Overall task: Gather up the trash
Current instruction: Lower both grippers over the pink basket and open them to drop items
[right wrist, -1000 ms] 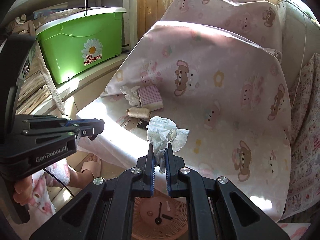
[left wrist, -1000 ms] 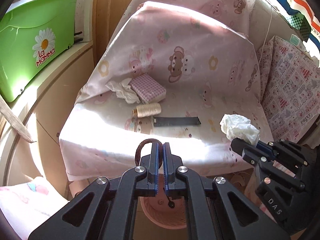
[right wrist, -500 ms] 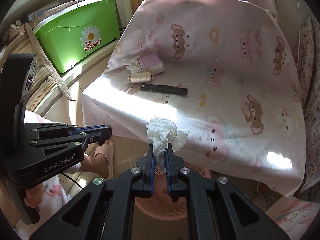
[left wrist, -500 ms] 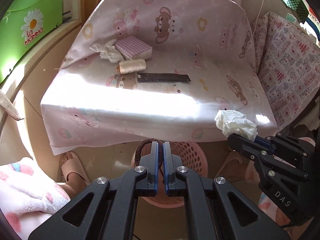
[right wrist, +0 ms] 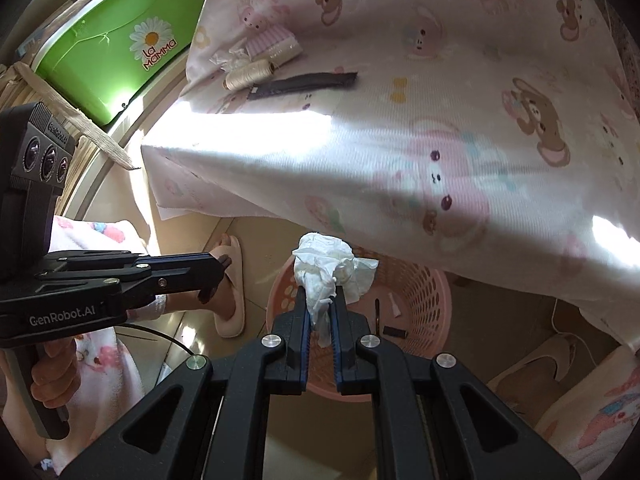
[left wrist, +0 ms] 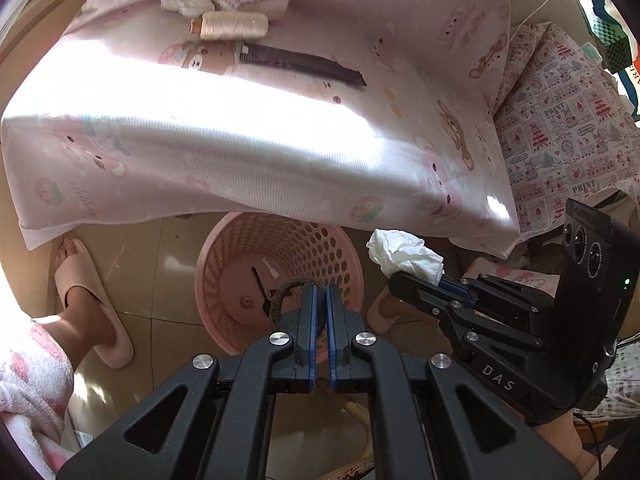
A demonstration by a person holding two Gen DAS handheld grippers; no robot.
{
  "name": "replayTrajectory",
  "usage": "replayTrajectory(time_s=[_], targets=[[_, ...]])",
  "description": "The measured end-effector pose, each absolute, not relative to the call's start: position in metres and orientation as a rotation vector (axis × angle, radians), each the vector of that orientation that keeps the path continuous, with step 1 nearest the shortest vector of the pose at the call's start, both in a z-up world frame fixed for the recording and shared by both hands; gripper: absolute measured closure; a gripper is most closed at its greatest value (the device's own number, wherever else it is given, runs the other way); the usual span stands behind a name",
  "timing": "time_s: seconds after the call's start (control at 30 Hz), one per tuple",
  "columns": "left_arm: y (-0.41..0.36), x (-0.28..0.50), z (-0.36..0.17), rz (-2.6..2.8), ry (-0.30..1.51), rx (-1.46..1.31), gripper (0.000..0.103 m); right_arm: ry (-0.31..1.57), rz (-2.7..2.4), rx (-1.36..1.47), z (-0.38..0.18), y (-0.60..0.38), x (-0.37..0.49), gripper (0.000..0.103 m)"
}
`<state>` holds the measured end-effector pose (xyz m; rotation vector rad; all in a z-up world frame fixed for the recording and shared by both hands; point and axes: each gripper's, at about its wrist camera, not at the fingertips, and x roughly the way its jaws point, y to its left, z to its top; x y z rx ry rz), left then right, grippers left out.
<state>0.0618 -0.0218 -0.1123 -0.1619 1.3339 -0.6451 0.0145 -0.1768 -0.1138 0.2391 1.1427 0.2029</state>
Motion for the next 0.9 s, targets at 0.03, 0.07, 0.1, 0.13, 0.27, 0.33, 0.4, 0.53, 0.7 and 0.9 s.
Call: replayTrajectory(time_s=[0.03, 0.07, 0.1, 0.13, 0.27, 0.33, 0.4, 0.53, 0.7, 0.9], targets=[[-0.021, 0.064, -0.116, -0.644, 1.351, -0.176, 0.099, 1.159, 0.204, 0.251, -0.119, -0.177, 0.017, 0.093], [-0.019, 0.066, -0.120, -0.641, 1.369, -0.193, 0.099, 1.175, 0.208, 0.262, -0.124, -0.177, 0.019, 0.093], [-0.018, 0.068, -0.124, -0.635, 1.386, -0.211, 0.099, 1.190, 0.210, 0.272, -0.129, -0.178, 0.020, 0.093], [-0.016, 0.070, -0.128, -0.630, 1.402, -0.229, 0.099, 1.202, 0.203, 0.281, -0.133, -0.178, 0.021, 0.093], [-0.008, 0.076, -0.135, -0.638, 1.438, -0.307, 0.099, 1.214, 0.210, 0.319, -0.138, -0.180, 0.022, 0.093], [-0.008, 0.077, -0.135, -0.629, 1.431, -0.296, 0.099, 1.211, 0.210, 0.321, -0.138, -0.179, 0.022, 0.093], [-0.012, 0.079, -0.141, -0.610, 1.439, -0.261, 0.099, 1.224, 0.203, 0.318, -0.143, -0.179, 0.023, 0.093], [-0.038, 0.085, -0.177, -0.544, 1.506, -0.132, 0.099, 1.301, 0.162, 0.272, -0.176, -0.172, 0.030, 0.093], [-0.063, 0.082, -0.213, -0.515, 1.517, 0.067, 0.099, 1.371, 0.126, 0.207, -0.218, -0.166, 0.040, 0.093], [-0.072, 0.082, -0.240, -0.504, 1.536, 0.093, 0.092, 1.419, 0.110, 0.219, -0.241, -0.172, 0.040, 0.092]])
